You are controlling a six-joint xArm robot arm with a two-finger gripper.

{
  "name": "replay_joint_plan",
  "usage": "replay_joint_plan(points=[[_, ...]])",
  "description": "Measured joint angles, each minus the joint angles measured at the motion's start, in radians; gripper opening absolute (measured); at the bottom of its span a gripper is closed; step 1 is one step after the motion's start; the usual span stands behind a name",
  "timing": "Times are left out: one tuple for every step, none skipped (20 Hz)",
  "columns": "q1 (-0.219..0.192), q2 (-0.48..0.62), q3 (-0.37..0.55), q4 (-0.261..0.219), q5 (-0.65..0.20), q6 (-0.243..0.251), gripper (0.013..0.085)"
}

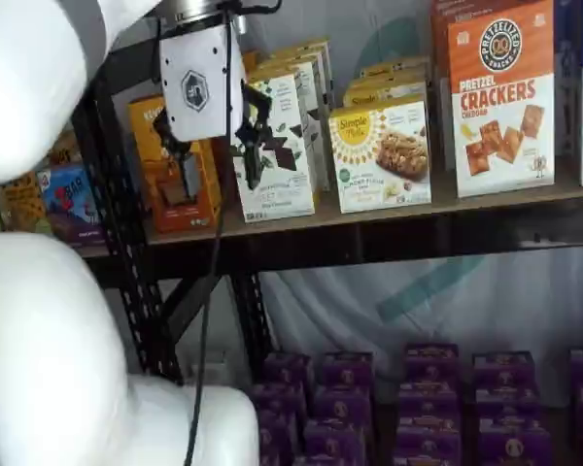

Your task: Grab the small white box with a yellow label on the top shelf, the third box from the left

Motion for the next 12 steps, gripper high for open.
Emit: replay_joint_plan(points=[[-0.015,0.007,-0.006,0.017,0.014,-0.006,0.0850],[-0.096,0.041,-0.033,0.105,0.076,-0.037,0.0850],[-0.112,0.045,-0.036,0.125,0.087,-0.047,0.0850],[-0.121,0.043,-0.037,0.133,0.087,-0.054,0.0850],[-0.125,0.042,-0.037,0.135,0.086,-0.057,0.0850],[-0.131,0.040,-0.036,0.137,0.082,-0.063,0.0850],[-0.135,0.039,-0.037,0.137,0.081,-0.068,0.0850],[-0.138,0.038,-0.038,0.136,0.079,-0.072,0.0850],[-0.138,0.036,-0.038,0.133,0.076,-0.074,0.0850],[-0.137,0.033,-0.036,0.129,0.069,-0.075,0.0850],[-0.135,0.028,-0.032,0.125,0.060,-0.077,0.0850],[-0.127,0.018,-0.024,0.115,0.042,-0.076,0.0850]])
